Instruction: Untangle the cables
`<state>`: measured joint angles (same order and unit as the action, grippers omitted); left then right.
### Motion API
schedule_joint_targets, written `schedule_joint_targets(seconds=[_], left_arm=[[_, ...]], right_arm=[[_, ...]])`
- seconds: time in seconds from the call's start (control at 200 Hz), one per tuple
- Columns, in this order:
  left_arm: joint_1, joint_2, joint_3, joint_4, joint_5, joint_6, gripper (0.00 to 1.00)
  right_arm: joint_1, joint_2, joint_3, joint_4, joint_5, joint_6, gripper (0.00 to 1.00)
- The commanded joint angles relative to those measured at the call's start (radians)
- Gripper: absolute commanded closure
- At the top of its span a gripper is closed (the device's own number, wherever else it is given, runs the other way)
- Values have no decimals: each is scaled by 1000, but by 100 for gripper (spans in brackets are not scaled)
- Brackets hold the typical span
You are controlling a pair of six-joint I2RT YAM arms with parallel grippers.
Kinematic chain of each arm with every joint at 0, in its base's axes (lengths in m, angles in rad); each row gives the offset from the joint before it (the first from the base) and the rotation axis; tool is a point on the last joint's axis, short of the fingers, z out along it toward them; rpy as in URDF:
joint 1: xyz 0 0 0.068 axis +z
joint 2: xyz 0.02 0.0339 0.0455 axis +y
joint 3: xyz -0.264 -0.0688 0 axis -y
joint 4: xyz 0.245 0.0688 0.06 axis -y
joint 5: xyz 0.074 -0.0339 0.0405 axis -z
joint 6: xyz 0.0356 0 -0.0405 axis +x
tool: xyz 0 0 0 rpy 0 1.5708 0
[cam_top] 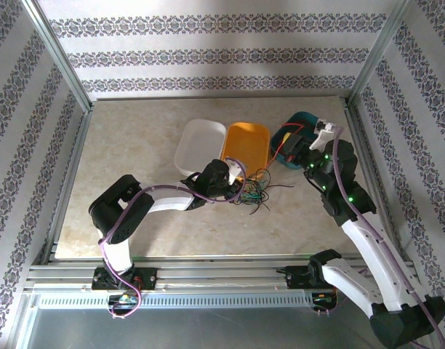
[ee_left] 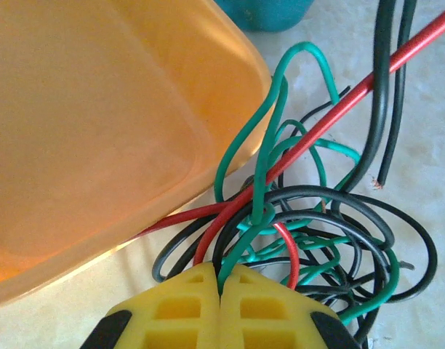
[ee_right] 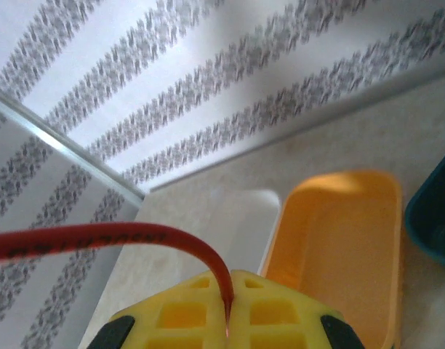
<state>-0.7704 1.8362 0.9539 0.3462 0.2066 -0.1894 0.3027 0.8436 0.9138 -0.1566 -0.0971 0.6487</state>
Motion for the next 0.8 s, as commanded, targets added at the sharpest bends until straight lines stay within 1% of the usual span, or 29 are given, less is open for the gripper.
schedule_joint_targets(seconds=[0.0,0.315,0.47,0.7,0.795], left_arm=[[3,22,-29,4,-41,-20,100],[6,24,-54,-24,-92,-2,100],[10,20,-61,-37,-102,2,100],[11,5,-76,-53,-118,7,100],[11,-11,-92,-45,-127,8,100]], right_arm=[[-8,-31,66,-15,145,-66,100],[-8,-86,196,-50,358,-215,100],[-8,-110,227,-59,477,-265,100],[-10,-118,268,-63,493,-322,100],[-15,-102,285,-55,472,-355,100]])
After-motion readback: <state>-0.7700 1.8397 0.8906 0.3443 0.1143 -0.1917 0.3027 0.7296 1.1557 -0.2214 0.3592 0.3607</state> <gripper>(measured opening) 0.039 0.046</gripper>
